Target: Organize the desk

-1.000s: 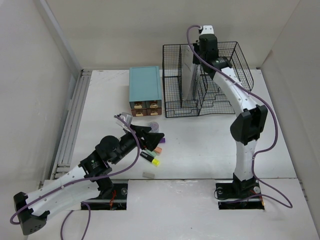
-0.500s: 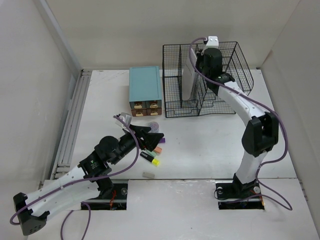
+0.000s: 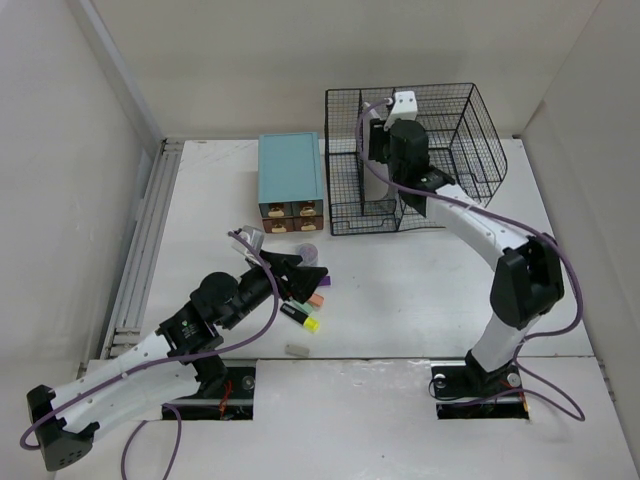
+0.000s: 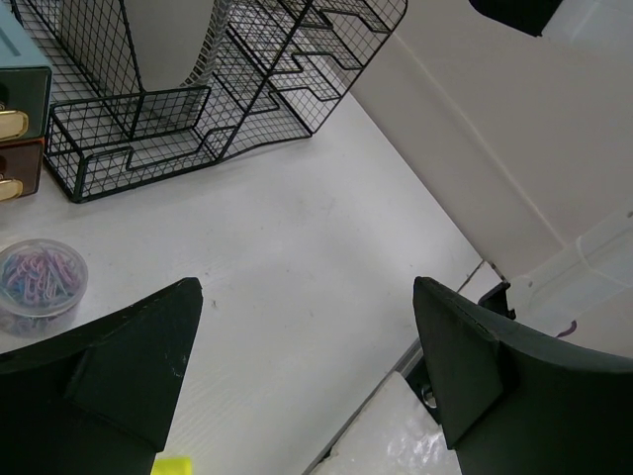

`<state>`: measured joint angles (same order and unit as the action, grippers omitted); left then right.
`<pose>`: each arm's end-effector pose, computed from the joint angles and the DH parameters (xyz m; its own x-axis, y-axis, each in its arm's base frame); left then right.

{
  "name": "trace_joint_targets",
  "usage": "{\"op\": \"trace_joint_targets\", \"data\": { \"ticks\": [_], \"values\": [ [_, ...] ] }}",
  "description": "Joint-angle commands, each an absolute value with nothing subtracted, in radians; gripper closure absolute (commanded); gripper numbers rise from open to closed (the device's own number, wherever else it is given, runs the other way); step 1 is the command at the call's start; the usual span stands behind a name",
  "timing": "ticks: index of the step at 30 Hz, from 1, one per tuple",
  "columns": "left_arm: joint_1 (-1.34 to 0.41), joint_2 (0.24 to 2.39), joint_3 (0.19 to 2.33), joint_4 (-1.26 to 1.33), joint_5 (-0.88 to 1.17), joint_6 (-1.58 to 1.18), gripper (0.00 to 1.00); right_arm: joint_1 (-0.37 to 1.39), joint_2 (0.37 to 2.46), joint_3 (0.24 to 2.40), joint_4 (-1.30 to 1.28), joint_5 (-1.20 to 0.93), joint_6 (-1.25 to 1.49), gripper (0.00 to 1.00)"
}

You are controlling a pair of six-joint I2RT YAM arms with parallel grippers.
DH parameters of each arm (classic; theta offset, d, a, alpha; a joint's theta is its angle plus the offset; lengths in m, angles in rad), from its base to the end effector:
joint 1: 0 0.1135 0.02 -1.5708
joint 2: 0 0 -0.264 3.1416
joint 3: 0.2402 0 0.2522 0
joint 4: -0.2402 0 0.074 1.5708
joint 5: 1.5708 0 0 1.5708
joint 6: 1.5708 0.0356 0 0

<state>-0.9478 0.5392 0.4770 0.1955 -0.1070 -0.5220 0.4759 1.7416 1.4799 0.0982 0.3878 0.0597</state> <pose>0.0907 -0.1197 0.3082 -0.3046 -0.4257 -0.8521 0.6851 0.5236 -0.5065 0.3818 0.1816 0.3508 -0.1499 -0.0151 -0.9886 -0.0837 0.9965 -0.0026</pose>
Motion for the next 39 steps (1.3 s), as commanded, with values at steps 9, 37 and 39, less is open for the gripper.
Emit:
{"op": "trace_joint_targets", "data": {
  "ticks": [9,37,39],
  "values": [
    [-0.954,0.525,0.472,0.248,-0.114,-0.537,0.14,0.566,1.522,1.447,0.169,0.453,-0.107,0.26],
    [-0.446,1.129,0.584,0.408,-0.269,-0.785,0.20,0.393,1.282,1.318,-0.239,-0.546,-0.230,0.46],
    [-0.411,1.176,0.584,0.442,-0.239,-0.795,0.20,0.384,1.282,1.306,-0.227,-0.560,-0.198,0.46]
  ]
}}
